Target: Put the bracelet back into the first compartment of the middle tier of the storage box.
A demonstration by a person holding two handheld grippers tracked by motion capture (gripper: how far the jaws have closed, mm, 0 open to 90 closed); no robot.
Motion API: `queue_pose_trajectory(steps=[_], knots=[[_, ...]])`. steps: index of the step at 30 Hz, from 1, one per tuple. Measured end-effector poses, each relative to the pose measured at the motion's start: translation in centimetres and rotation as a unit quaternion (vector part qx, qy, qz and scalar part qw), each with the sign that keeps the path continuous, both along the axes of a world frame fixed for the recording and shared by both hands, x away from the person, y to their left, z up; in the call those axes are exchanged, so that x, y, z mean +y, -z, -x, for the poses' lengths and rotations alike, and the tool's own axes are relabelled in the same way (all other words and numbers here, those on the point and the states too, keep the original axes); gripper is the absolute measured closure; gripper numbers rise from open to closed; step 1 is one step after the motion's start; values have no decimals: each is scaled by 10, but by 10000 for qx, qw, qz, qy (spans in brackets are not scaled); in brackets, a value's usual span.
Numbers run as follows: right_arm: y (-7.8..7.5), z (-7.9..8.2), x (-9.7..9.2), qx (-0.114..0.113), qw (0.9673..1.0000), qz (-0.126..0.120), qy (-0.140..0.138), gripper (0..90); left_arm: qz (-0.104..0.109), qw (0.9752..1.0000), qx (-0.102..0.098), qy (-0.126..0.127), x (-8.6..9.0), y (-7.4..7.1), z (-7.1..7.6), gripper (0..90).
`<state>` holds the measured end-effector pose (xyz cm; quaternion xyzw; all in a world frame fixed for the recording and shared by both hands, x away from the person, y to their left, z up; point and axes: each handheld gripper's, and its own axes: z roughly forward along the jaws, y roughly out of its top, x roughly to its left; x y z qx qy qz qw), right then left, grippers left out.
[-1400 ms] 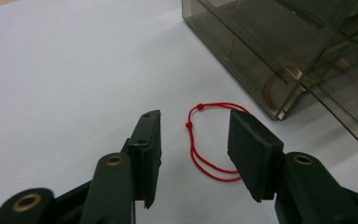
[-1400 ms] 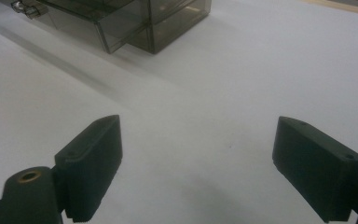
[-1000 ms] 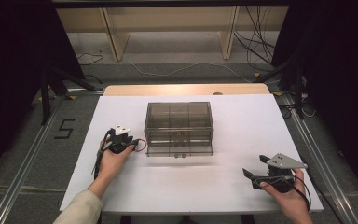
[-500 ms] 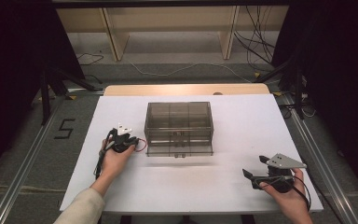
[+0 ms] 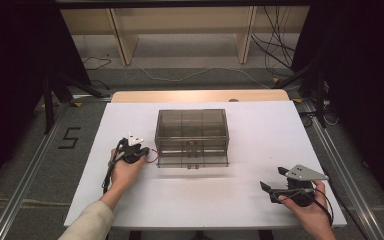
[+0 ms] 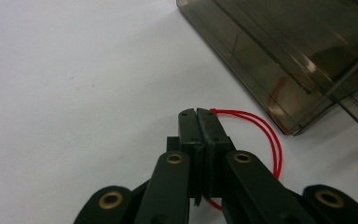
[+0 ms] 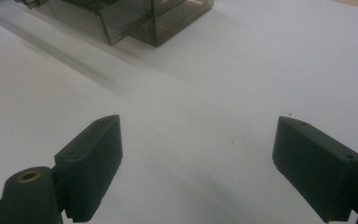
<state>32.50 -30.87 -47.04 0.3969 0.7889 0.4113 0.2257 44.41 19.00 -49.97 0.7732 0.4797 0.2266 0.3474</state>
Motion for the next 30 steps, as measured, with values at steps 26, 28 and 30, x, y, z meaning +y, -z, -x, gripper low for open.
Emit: queue_pose_trajectory(steps=[26, 28, 30], knots=[[0, 0, 0, 0, 10000, -13, -2, 167, 114, 9996, -233, 74, 5, -10, 6, 897], [0, 1, 0, 9, 10000, -9, 19, 167, 89, 9995, -276, 80, 5, -12, 6, 897], [0, 1, -1, 9, 10000, -11, 20, 167, 101, 9994, -316, 80, 5, -14, 8, 897]])
